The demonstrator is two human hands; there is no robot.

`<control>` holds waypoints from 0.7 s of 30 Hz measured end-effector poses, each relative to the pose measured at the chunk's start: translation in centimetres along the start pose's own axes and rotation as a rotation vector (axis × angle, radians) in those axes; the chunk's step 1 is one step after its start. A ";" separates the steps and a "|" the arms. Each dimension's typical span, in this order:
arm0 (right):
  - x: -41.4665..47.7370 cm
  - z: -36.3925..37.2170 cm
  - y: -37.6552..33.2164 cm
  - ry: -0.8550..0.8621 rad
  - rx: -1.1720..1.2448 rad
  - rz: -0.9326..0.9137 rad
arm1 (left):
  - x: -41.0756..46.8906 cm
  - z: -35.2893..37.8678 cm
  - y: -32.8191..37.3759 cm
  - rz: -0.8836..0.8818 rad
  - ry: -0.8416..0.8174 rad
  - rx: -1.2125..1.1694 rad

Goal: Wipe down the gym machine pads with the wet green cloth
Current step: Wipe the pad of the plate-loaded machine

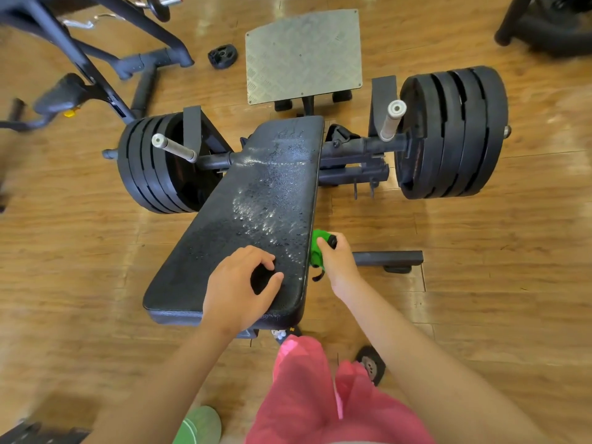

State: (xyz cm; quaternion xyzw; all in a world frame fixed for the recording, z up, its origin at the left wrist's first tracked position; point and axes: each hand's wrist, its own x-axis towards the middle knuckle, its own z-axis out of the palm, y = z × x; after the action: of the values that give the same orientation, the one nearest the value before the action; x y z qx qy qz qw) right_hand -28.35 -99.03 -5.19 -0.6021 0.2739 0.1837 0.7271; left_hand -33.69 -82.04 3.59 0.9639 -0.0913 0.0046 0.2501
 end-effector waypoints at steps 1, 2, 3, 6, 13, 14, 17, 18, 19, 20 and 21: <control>1.1 0.1 -0.3 -0.008 0.018 0.010 | 0.0 0.0 0.0 -0.001 0.001 -0.001; 2.1 0.1 -0.4 -0.015 0.039 0.022 | 0.0 0.0 0.0 -0.001 0.001 0.001; 2.7 0.1 -0.6 -0.019 0.053 0.028 | 0.0 0.0 0.0 -0.001 0.002 0.002; 3.3 -0.1 -0.6 -0.037 0.069 0.025 | 0.0 0.0 -0.1 0.006 0.006 -0.004; -3.9 -1.7 1.5 -0.142 -0.030 -0.015 | 0.0 0.1 0.0 0.015 0.008 -0.006; -4.6 -1.6 1.7 -0.126 -0.045 -0.040 | 0.0 0.1 0.0 0.013 0.007 -0.005; -4.3 -1.3 1.5 -0.075 -0.040 -0.099 | 0.0 0.1 0.1 0.004 0.008 -0.003; -3.5 -1.2 1.2 -0.051 -0.060 -0.124 | 0.0 0.0 0.1 0.004 0.007 0.000; -2.7 -1.0 0.8 -0.027 -0.093 -0.147 | 0.0 0.0 0.1 0.003 0.006 0.003; -1.8 -0.9 0.5 -0.011 -0.121 -0.169 | 0.0 0.0 0.1 0.002 0.004 0.005; -0.9 -0.8 0.2 -0.006 -0.128 -0.179 | -0.1 0.0 0.1 0.001 0.003 0.006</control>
State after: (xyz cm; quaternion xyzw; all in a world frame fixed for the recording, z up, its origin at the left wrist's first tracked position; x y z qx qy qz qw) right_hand -29.27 -99.67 -4.91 -0.6689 0.2045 0.1371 0.7014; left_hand -33.77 -82.11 3.64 0.9646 -0.0911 0.0065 0.2472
